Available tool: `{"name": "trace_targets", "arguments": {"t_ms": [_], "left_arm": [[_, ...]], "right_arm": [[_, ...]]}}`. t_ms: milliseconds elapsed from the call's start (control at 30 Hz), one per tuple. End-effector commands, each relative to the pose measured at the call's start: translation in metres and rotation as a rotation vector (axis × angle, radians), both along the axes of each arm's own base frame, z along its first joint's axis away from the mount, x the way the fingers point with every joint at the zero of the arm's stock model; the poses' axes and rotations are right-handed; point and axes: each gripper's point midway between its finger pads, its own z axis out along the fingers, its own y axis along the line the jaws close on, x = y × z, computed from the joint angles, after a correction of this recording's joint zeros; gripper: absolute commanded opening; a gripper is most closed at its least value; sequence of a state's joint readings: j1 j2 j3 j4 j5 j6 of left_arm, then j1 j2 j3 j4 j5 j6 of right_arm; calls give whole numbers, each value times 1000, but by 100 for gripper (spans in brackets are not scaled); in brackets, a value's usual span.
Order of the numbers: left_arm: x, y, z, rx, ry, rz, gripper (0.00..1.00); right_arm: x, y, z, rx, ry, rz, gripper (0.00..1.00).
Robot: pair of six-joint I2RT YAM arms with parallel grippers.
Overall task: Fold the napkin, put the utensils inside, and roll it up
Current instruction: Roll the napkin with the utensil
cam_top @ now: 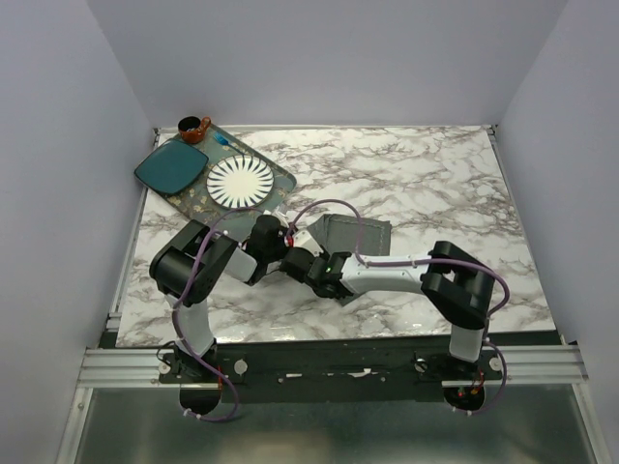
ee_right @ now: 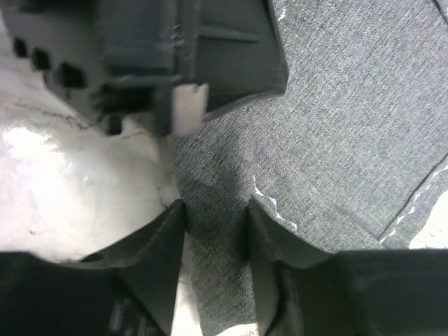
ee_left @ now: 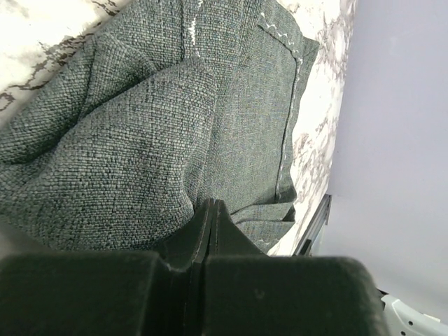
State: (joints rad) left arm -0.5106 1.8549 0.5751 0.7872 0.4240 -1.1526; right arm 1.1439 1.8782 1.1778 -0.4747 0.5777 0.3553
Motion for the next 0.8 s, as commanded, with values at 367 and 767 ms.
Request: {"name": "trace_targets", "arguments": {"t_ms": [367,767], "left_arm": [[-18,31,-25,255,72,-21,12],[14,23,94,258,-180,-60,38]], "right_arm": [[-44,-34,-68,250,294,-102,0],[-66,-12,-28,833,807,37,1]]}}
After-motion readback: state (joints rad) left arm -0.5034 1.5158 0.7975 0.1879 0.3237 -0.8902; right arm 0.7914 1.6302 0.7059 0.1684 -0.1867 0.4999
